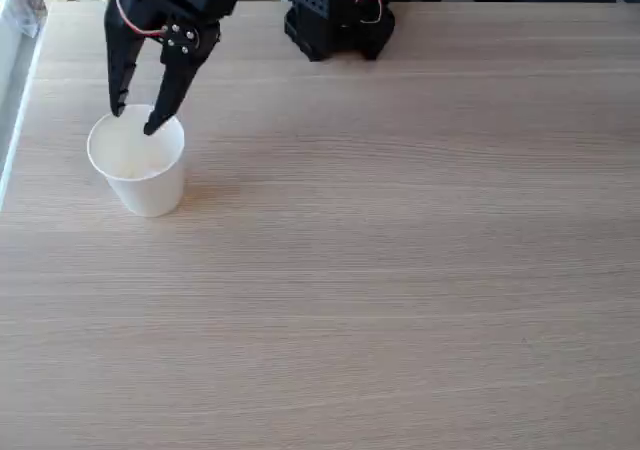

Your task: Grasp a block and put it in the bin.

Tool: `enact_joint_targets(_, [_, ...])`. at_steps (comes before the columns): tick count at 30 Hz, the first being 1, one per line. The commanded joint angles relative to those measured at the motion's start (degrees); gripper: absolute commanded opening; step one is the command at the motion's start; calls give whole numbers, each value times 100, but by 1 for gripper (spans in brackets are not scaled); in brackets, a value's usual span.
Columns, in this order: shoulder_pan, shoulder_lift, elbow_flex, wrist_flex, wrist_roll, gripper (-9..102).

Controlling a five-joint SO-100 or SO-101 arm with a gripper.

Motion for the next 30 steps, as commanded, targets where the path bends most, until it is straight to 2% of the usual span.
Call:
enact_joint_targets(1, [-229,378,-35,0,35,5])
enact_joint_targets(3, [-431,642,176,-62,185,0])
enact_joint_targets(11, [-1661,2250,1538,-316,879,0])
enact_joint_targets(19, [-3437,4298,3753,-299,800,0])
enact_joint_targets(24, [-4368,5607,4939,211,791,0])
enact_joint_targets(30, [-4790,6381,5897,1151,835,0])
